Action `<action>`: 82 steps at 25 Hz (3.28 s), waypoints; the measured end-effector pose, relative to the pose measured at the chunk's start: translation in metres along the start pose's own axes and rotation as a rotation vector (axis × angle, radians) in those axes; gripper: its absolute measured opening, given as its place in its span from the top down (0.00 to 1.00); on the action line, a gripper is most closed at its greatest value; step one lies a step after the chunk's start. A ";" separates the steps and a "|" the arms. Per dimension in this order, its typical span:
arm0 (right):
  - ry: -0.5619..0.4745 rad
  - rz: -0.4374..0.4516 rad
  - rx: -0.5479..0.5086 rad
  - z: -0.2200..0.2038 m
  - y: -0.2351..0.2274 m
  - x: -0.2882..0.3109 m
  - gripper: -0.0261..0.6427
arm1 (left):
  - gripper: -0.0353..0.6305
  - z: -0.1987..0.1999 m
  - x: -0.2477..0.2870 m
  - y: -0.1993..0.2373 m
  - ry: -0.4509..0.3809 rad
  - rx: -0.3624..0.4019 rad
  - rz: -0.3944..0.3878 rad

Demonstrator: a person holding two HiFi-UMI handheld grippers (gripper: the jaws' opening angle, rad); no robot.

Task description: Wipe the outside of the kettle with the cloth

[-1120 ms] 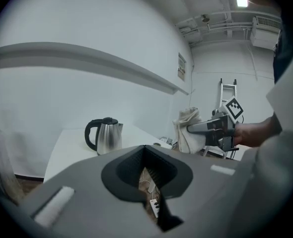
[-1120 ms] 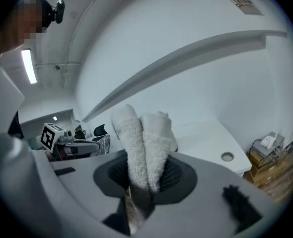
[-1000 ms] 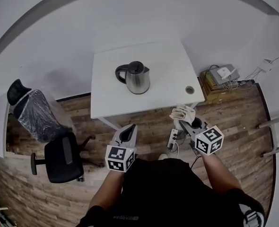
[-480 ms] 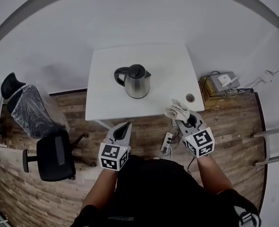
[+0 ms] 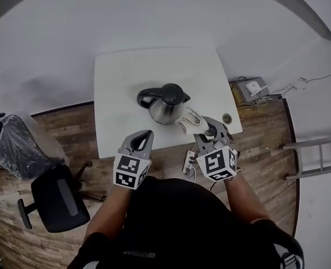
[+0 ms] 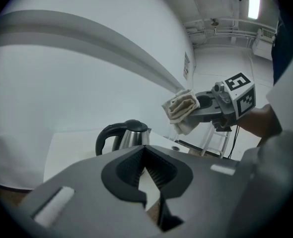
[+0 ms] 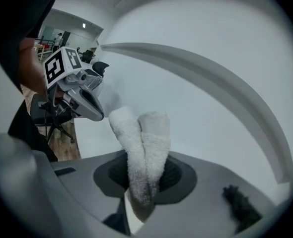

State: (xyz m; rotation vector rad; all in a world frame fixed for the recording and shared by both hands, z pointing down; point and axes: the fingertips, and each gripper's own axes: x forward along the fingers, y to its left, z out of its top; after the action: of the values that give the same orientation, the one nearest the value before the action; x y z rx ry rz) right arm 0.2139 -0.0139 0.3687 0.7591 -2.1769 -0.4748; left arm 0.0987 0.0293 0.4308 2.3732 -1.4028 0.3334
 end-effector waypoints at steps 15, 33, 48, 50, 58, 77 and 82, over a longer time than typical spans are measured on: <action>0.320 0.035 0.072 0.032 0.038 0.102 0.82 | 0.94 -0.022 0.003 0.095 0.080 0.050 -0.210; 0.388 0.098 0.124 0.000 0.100 0.167 0.82 | 0.94 -0.052 0.005 0.107 0.132 -0.009 -0.209; 0.447 0.170 0.098 -0.044 0.151 0.211 0.82 | 0.94 -0.069 -0.008 0.108 0.166 -0.025 -0.169; 0.457 0.180 0.094 -0.049 0.158 0.215 0.82 | 0.94 -0.072 -0.010 0.107 0.172 -0.027 -0.167; 0.460 0.192 0.055 -0.064 0.173 0.226 0.82 | 0.94 -0.061 -0.016 0.100 0.181 0.003 -0.166; -0.348 0.128 1.522 -0.018 -0.003 0.074 0.82 | 0.94 -0.011 0.009 0.074 0.079 0.086 -0.209; -0.389 0.138 1.620 -0.039 -0.018 0.073 0.82 | 0.94 -0.008 0.016 0.068 0.095 0.094 -0.206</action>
State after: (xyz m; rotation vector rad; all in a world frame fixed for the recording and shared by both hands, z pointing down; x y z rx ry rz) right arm 0.2119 -0.0783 0.4233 1.3065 -2.6439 1.5413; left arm 0.0461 -0.0100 0.4568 2.5147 -1.1120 0.4580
